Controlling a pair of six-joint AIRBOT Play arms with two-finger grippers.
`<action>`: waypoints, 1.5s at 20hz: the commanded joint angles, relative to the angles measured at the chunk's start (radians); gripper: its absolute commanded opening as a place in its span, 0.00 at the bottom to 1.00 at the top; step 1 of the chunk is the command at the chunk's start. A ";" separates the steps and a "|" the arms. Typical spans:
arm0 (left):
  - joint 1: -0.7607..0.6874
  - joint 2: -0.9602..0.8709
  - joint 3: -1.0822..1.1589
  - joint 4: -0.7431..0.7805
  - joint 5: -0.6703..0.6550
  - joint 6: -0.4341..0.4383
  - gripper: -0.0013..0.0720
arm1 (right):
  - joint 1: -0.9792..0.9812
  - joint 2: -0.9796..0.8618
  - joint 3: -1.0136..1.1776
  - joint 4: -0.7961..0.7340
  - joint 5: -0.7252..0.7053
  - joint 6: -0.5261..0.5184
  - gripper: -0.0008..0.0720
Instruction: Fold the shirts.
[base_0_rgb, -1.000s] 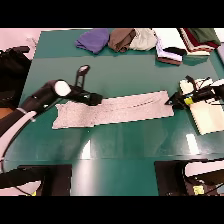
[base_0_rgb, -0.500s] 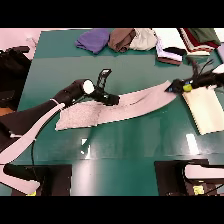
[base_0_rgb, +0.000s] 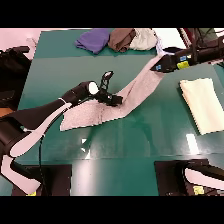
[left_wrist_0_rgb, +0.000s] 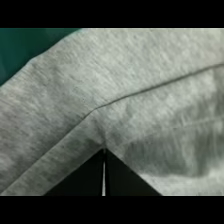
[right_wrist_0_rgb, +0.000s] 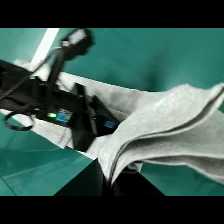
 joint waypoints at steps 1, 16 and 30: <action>0.012 -0.003 0.021 -0.014 -0.028 0.001 0.04 | 0.101 0.008 0.053 0.001 -0.008 0.037 0.03; 0.594 0.668 0.085 0.497 -0.329 -0.017 0.05 | 0.761 -0.470 0.330 0.215 -0.408 -0.024 0.53; 0.377 0.687 0.084 0.493 -0.302 0.005 0.05 | 0.238 -0.256 -0.211 -0.053 -0.246 0.075 0.85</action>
